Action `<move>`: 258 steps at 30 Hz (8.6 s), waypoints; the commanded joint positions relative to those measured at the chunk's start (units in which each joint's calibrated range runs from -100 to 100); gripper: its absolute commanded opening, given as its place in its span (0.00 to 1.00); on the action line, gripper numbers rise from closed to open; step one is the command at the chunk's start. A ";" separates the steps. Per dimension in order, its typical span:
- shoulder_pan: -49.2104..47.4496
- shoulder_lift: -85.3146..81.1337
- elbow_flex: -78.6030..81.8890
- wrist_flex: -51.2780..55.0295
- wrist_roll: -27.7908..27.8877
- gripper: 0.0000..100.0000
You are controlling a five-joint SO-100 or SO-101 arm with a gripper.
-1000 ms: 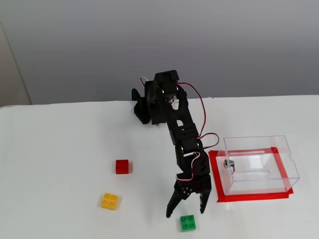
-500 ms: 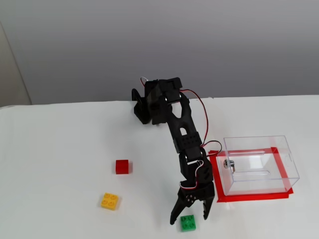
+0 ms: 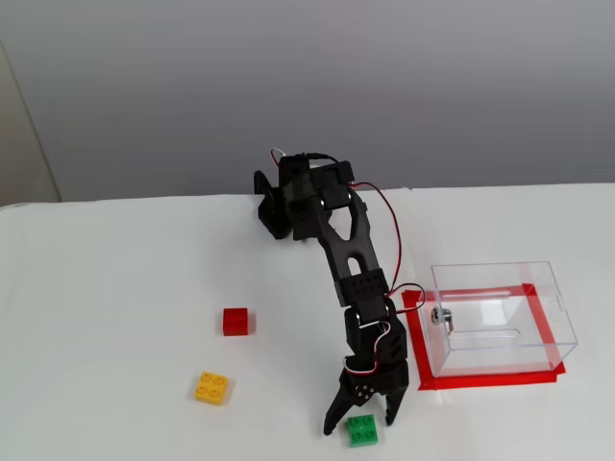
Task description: Pick the green lego brick and place it into the transparent box
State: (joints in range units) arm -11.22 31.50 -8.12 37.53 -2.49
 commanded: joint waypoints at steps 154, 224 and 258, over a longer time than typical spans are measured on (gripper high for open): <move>-44.20 -35.02 11.01 7.29 -0.22 0.27; 10.37 -130.74 85.34 28.26 0.19 0.02; 16.80 -131.33 104.23 22.78 0.30 0.02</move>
State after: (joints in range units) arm 5.13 -99.24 95.50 60.07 -2.49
